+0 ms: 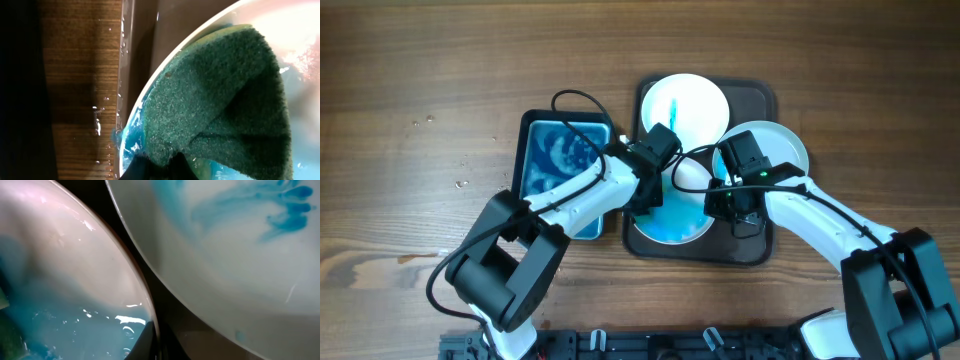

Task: Clean dirty plates on tray and stack at the side
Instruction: 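Scrub the held plate with the sponge in the left gripper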

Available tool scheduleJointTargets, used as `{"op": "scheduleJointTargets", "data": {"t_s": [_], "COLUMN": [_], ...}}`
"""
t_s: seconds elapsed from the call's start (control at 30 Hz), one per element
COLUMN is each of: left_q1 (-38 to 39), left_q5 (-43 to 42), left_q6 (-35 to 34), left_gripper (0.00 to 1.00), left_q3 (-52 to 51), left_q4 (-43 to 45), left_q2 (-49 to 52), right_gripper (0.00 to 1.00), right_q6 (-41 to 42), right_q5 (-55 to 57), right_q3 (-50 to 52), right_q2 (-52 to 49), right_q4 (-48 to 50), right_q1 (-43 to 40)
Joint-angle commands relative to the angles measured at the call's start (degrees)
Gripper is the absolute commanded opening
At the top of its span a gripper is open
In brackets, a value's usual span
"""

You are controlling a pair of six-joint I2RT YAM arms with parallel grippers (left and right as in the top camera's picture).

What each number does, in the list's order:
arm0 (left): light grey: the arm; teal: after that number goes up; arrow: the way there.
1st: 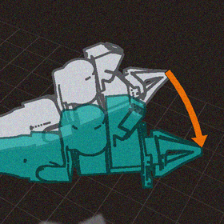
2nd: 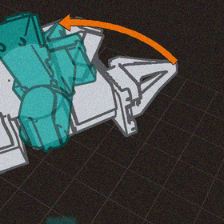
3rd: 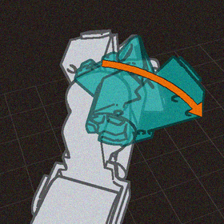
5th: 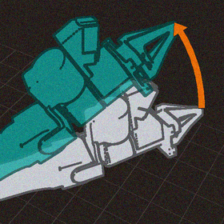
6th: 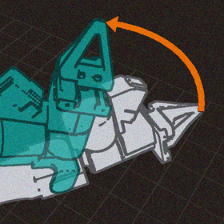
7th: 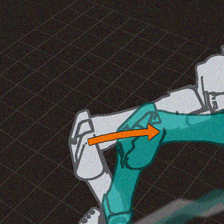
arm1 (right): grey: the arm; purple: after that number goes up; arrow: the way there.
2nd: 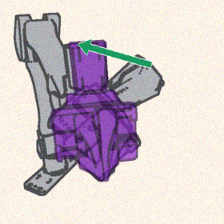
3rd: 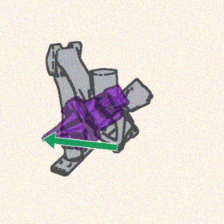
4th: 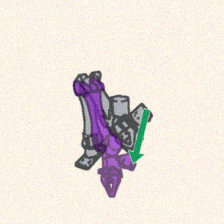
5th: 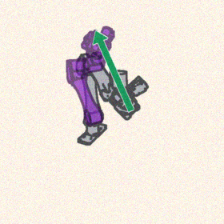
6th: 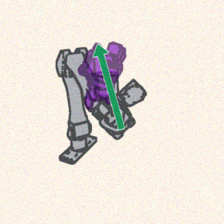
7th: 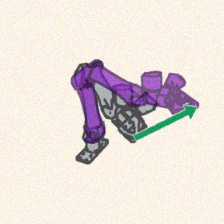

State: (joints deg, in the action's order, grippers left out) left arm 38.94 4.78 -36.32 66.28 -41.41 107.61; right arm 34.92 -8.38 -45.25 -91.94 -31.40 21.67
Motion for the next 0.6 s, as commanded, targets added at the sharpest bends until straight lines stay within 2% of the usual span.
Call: {"op": "scheduleJointTargets", "data": {"t_s": [0.0,0.1,0.2,0.23,0.4,0.57], "left_q1": [-2.7,-2.5,-1.0,-0.3,3.1,2.8], "left_q5": [0.5,-15.7,-26.6,-27.8,-25.6,-15.3], "left_q6": [1.6,1.6,1.6,1.5,1.4,1.4], "left_gripper": [0.04,0.04,0.04,0.04,0.04,0.04], "left_q3": [-2.2,-2.4,-2.7,-2.7,-2.7,-2.7], "left_q4": [1.9,8.2,14.1,15.2,16.3,12.2], "left_q2": [2.3,2.4,2.4,2.4,2.8,3.4], "right_gripper": [0.04,0.04,0.04,0.04,0.04,0.04], "right_q6": [1.1,1.1,1.1,1.1,1.1,1.1], "right_q5": [5.8,5.8,5.8,5.8,5.8,5.6], "right_q3": [0.6,0.6,0.6,0.6,0.6,0.6], "right_q2": [-1.6,-1.6,-1.6,-1.6,-1.6,-1.6], "right_q4": [-1.2,-1.2,-1.3,-1.3,-1.5,-1.5], "right_q1": [-0.6,-0.6,-0.6,-0.6,-0.6,-0.6]}}
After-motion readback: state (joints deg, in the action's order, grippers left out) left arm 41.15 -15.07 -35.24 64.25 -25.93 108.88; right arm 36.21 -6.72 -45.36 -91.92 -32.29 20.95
